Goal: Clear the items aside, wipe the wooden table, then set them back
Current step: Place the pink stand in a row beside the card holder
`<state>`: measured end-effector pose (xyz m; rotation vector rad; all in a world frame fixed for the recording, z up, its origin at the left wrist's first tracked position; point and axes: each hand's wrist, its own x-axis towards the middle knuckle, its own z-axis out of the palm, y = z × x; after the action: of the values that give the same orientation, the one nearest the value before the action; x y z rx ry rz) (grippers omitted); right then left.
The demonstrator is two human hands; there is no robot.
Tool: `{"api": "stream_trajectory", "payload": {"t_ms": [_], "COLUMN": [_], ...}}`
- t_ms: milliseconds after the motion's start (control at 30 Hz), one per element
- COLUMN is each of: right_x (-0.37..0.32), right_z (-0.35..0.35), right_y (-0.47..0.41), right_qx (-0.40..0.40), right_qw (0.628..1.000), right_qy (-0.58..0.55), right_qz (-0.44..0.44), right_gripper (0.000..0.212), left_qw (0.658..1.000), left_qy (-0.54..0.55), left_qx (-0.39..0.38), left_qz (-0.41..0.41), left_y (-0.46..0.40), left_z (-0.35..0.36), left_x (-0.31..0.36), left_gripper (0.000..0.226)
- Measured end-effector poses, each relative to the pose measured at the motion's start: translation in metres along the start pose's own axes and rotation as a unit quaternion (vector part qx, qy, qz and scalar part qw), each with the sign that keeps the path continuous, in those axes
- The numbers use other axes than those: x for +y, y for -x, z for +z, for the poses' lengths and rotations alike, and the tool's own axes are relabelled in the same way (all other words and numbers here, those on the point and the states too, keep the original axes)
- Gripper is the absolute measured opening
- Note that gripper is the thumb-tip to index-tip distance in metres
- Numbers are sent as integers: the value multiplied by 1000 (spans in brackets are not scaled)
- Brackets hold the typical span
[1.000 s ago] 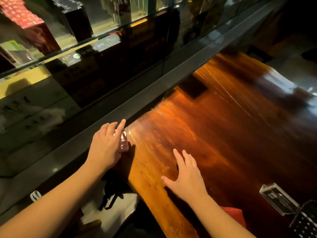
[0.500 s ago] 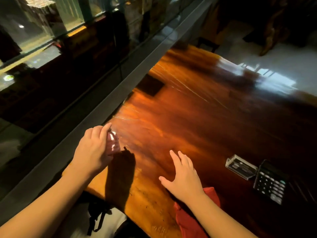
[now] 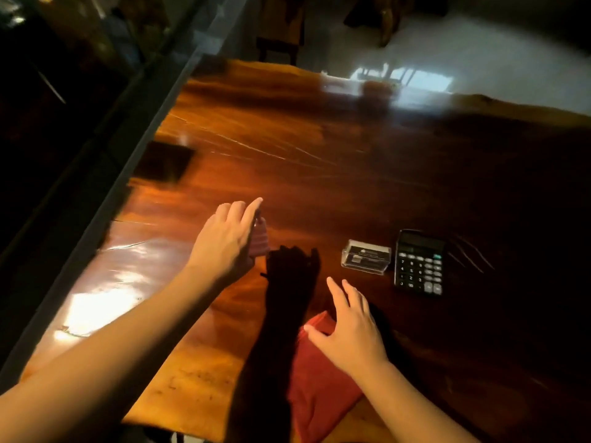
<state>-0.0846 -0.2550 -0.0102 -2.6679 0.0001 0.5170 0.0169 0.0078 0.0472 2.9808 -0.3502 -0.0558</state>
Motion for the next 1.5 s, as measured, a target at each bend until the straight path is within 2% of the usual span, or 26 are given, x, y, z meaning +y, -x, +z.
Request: {"api": "stream_trajectory", "payload": {"t_ms": [300,467,667,933,1200,1500], "right_x": [60,81,94,91,66,31], "right_z": [-10,-12,-13,-12,-3,2], "right_y": [16,22,22,20,28,31], "right_qx": [1,11,8,2,-36,-47], "right_qw": [997,996,995,996,999,999], "right_qy": [-30,-41,-47,-53,-30,-23], "right_qz": [72,84,92,70,3,-11], "right_gripper": [102,103,103,101,94,94], "left_qw": [992,988,984,987,999,989], "left_qy": [-64,-74,-104,-96,12,134], "left_qx": [-68,-68,-85,-66,0,-29], "left_qz": [90,114,120,109,46,-56], "left_y": [-64,-82,-94,-92,-31,93], "left_z": [32,51,69,73,57,78], "left_x": [81,109,121,113,79,51], "left_gripper": [115,105,123,139,109,96]}}
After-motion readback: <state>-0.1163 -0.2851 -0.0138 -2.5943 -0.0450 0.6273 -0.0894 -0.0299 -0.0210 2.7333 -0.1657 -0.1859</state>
